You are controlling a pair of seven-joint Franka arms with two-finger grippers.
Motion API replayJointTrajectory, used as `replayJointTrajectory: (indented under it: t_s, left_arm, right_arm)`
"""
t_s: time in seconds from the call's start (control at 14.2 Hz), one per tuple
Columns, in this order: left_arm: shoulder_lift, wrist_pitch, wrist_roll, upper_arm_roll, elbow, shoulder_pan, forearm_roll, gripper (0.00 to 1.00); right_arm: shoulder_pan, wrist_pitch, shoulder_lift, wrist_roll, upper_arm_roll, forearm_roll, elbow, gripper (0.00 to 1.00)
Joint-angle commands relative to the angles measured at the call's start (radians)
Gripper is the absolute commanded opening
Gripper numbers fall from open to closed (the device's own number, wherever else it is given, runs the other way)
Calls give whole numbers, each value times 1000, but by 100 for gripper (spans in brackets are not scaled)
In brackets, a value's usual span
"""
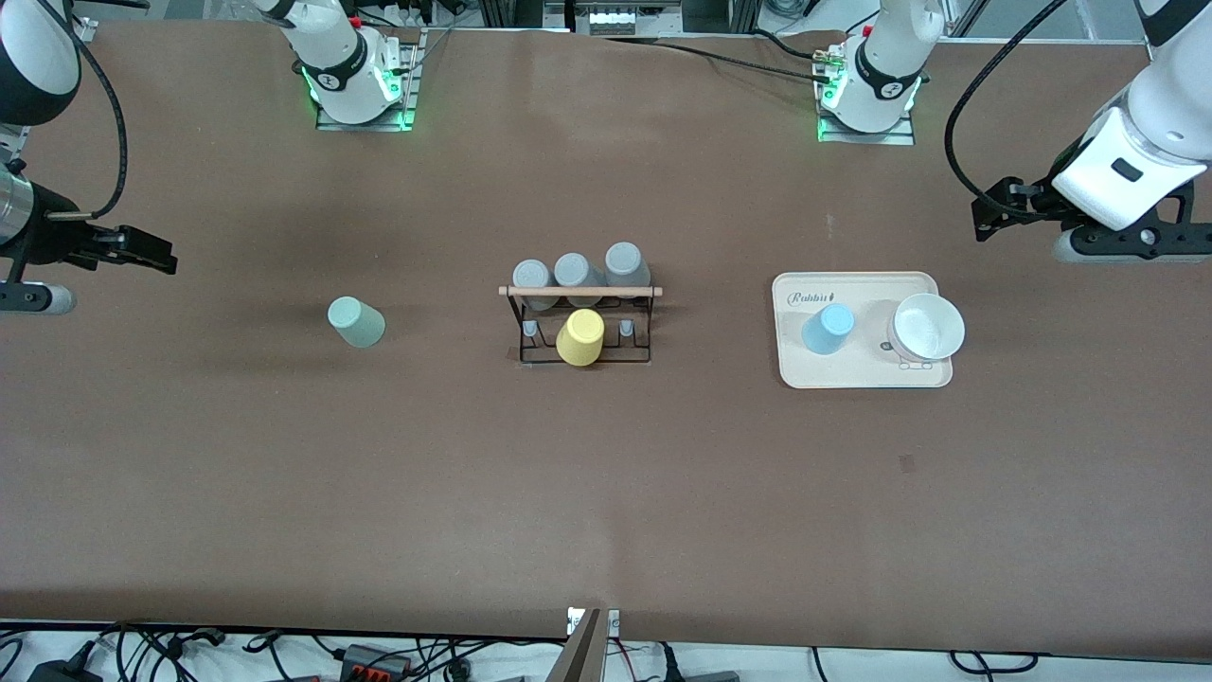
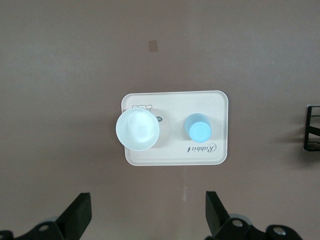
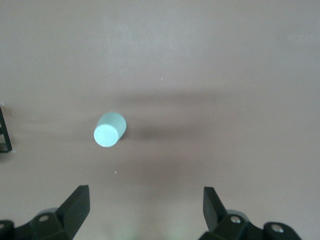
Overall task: Hang scattered cups on rack with three cups
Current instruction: 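Reach the left gripper toward the light blue cup on the tray, then lower the left gripper around the blue cup and close it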
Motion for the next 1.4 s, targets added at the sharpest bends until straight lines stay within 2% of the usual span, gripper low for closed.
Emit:
replayJointTrajectory:
  t_s: [0.0,0.14,0.28,0.49,0.77,0.98,1.19,1.33]
  left_arm:
    - [66,-24,12,-6,15,-23,-15,100]
    - [148,-8,-3,-11,12,-56,-18,100]
    - [183,116,-40,-11,-31,-68,-17,100]
    - [181,496,-51,-12,-263,-71,0,100]
    - [169,741,-52,-12,-474,-65,28,100]
    - [181,966,-55,-12,-609,-65,31,100]
    - [193,1030,-62,-11,-651,-60,40,100]
    - [204,1040,-90,-12,-664,-62,41,100]
  right_arm:
    - [2,-73,9,2,11,-1,13,100]
    - [-4,-75,9,2,11,-8,-10,100]
    - [-3,-66,-7,0,12,-8,-58,100]
    - [22,51,-38,12,15,-1,-140,100]
    - [18,141,-86,-3,14,5,-246,100]
    - [19,255,-176,-3,14,7,-410,100]
    - [19,315,-225,-3,14,7,-506,100]
    - [18,315,-230,-4,12,7,-510,100]
